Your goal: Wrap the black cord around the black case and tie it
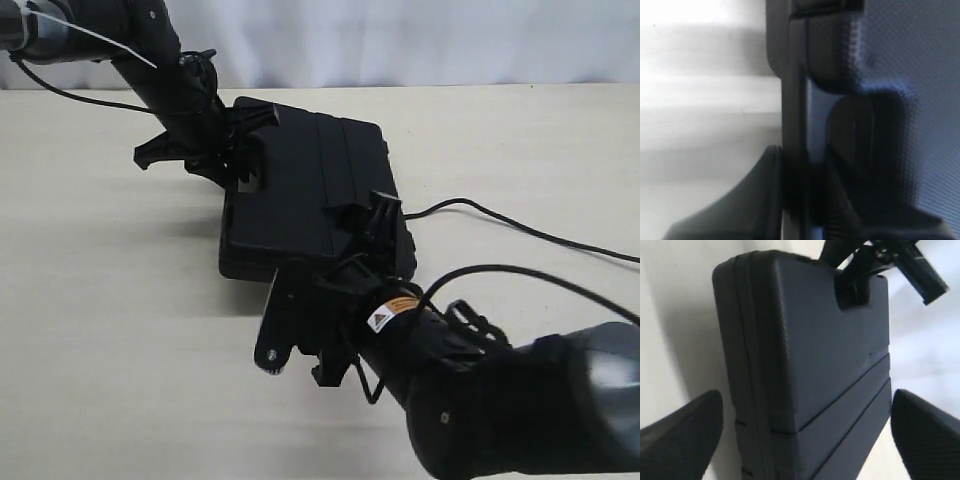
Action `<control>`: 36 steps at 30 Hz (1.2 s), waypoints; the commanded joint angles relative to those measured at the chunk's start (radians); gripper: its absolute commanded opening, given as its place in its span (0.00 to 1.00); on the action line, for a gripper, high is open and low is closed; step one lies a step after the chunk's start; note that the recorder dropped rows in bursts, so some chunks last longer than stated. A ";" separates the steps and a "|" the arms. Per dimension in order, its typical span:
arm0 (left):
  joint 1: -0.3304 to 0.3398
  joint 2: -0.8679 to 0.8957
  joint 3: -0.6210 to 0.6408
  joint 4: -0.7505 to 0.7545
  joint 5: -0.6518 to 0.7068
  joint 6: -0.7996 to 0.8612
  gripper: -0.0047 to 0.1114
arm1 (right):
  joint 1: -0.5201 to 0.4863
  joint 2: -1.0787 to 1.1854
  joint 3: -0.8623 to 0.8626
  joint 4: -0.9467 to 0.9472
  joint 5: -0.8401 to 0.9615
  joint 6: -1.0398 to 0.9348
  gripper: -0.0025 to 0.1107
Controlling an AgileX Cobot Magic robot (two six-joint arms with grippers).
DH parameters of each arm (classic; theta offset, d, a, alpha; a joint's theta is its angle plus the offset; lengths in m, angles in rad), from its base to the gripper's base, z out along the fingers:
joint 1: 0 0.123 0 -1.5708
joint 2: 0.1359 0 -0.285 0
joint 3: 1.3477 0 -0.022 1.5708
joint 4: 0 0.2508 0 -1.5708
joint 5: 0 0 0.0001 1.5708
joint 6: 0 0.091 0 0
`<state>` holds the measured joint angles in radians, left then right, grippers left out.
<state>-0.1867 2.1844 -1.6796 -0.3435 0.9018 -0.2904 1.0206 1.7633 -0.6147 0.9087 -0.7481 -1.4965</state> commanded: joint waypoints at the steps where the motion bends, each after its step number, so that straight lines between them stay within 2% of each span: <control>1: 0.001 -0.017 -0.009 -0.075 -0.033 -0.027 0.04 | 0.005 0.080 -0.001 -0.100 -0.121 0.086 0.76; 4: 0.001 -0.017 -0.009 -0.115 -0.026 -0.027 0.04 | 0.005 0.117 -0.001 -0.205 -0.181 0.196 0.76; 6: 0.001 -0.021 -0.009 -0.128 -0.026 -0.027 0.04 | 0.005 0.128 -0.001 -0.230 -0.191 0.200 0.76; 9: 0.001 -0.021 -0.009 -0.154 -0.019 -0.027 0.04 | 0.005 0.181 -0.001 -0.198 -0.328 0.200 0.76; 17: 0.001 -0.023 -0.009 -0.225 0.001 -0.027 0.04 | 0.003 0.306 -0.001 -0.192 -0.473 0.197 0.76; 25: 0.001 -0.055 -0.009 -0.229 0.024 -0.025 0.04 | -0.028 0.356 -0.091 -0.048 -0.473 0.188 0.76; 36: 0.001 -0.075 -0.009 -0.216 0.022 -0.021 0.04 | -0.136 0.356 -0.130 -0.065 -0.465 0.174 0.76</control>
<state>-0.1867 2.1370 -1.6796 -0.5383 0.9395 -0.3126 0.9100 2.1225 -0.7394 0.8371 -1.1866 -1.3190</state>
